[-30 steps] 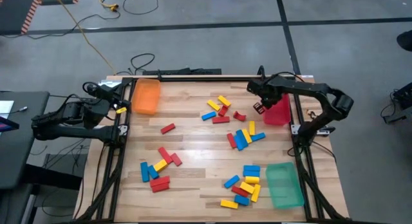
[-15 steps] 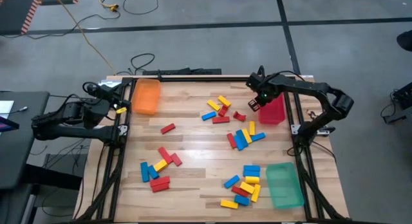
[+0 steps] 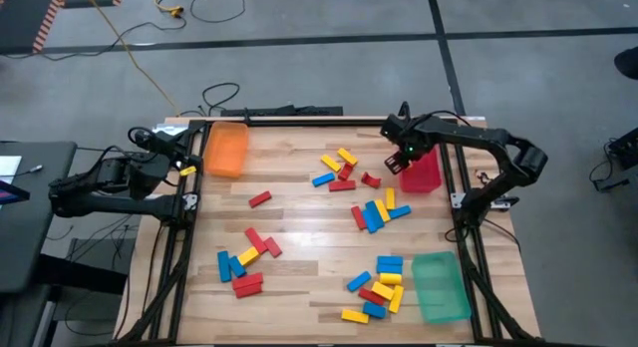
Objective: Sort blocks
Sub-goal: Put the red rectangle block into the green bin
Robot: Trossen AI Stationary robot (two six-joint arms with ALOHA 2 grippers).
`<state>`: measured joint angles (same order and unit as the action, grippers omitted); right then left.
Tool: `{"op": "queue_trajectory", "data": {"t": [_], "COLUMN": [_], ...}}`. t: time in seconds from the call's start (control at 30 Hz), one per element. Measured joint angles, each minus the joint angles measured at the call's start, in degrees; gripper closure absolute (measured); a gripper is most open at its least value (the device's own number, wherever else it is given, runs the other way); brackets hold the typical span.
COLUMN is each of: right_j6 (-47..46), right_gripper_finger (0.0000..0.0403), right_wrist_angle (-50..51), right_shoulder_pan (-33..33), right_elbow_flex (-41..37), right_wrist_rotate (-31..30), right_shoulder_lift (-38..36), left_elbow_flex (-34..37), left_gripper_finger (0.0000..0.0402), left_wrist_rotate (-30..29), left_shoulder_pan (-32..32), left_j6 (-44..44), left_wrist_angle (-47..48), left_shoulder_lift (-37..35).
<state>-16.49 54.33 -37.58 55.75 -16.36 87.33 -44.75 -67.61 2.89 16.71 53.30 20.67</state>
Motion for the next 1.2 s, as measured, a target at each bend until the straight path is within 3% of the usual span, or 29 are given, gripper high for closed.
{"op": "queue_trajectory", "data": {"t": [0.23, 0.73, 0.97, 1.13, 1.2], "right_j6": [-1.23, -7.50, -10.49, -10.51, -10.54], "right_gripper_finger": [0.0162, 0.0162, 0.0163, 0.0164, 0.0164], "right_wrist_angle": [2.32, -1.07, -4.18, -6.71, -7.42], "right_shoulder_pan": [2.54, 16.48, 24.48, 30.12, 32.14], "right_elbow_flex": [0.02, 0.11, 0.11, 0.11, 0.11], "right_wrist_rotate": [0.17, -0.08, -0.15, -0.17, -0.19], "right_shoulder_lift": [-3.76, -24.48, -25.80, -24.57, -24.20], "left_elbow_flex": [0.00, 0.02, 0.02, 0.02, 0.01], "left_gripper_finger": [0.0398, 0.0397, 0.0398, 0.0398, 0.0397], "left_wrist_rotate": [0.02, 2.03, 3.52, 7.81, 12.51], "left_shoulder_pan": [0.00, 0.01, 0.00, 0.00, 0.01], "left_j6": [0.00, 0.28, 1.57, 5.35, 5.90], "left_wrist_angle": [0.01, -0.11, 0.36, 0.56, 0.38], "left_shoulder_lift": [0.00, 0.00, 0.00, 0.00, 0.00]}}
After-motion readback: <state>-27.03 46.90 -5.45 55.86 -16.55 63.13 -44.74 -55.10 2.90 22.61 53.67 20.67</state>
